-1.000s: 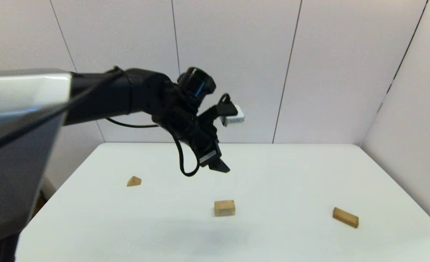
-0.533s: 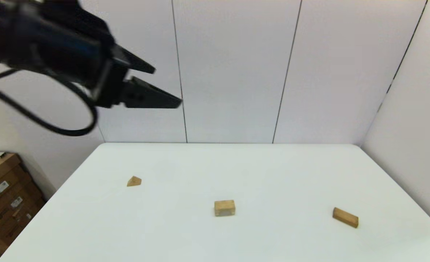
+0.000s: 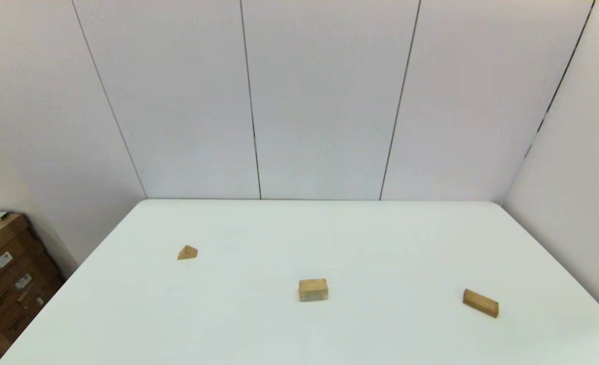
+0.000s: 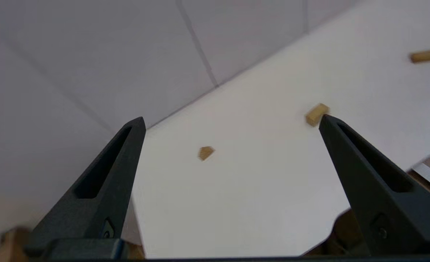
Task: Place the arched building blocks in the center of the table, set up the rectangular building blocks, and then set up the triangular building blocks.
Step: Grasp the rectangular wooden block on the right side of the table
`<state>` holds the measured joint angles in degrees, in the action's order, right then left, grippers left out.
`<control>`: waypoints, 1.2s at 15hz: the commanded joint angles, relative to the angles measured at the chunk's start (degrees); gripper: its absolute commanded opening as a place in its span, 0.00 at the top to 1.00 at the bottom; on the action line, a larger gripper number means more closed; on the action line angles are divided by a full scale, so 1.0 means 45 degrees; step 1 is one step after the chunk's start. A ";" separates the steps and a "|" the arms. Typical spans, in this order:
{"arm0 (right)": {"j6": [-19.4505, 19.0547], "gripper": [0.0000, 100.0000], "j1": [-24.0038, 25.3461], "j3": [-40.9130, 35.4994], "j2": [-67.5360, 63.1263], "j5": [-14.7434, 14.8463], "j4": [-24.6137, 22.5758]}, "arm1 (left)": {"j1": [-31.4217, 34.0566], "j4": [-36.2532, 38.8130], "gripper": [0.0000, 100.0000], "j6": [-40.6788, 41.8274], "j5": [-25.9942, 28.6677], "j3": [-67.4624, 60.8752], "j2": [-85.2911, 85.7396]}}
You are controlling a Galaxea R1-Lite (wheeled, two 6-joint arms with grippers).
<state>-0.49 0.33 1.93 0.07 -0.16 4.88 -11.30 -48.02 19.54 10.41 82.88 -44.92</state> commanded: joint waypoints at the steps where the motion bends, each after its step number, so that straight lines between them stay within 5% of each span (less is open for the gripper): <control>1: -0.0009 0.00 0.0005 0.0002 0.0003 -0.0004 0.0010 | 0.2648 0.0026 0.00 -0.0007 0.0011 -0.4473 0.6838; 7: -0.0009 0.00 0.0005 0.0002 0.0003 -0.0004 0.0010 | 0.2589 -0.0442 0.00 -0.0065 -0.0028 -0.7696 0.9846; 10: -0.0009 0.00 0.0005 0.0002 0.0003 -0.0004 0.0010 | 0.2570 0.0300 0.00 -0.1471 -0.0146 -0.9805 0.9983; 18: -0.0009 0.00 0.0005 0.0002 0.0003 -0.0004 0.0010 | 0.2570 1.0241 0.00 -0.2350 -0.1610 -1.8223 0.9983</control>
<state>-0.49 0.33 1.93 0.07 -0.16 4.90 0.24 -19.35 9.56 6.14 10.89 0.05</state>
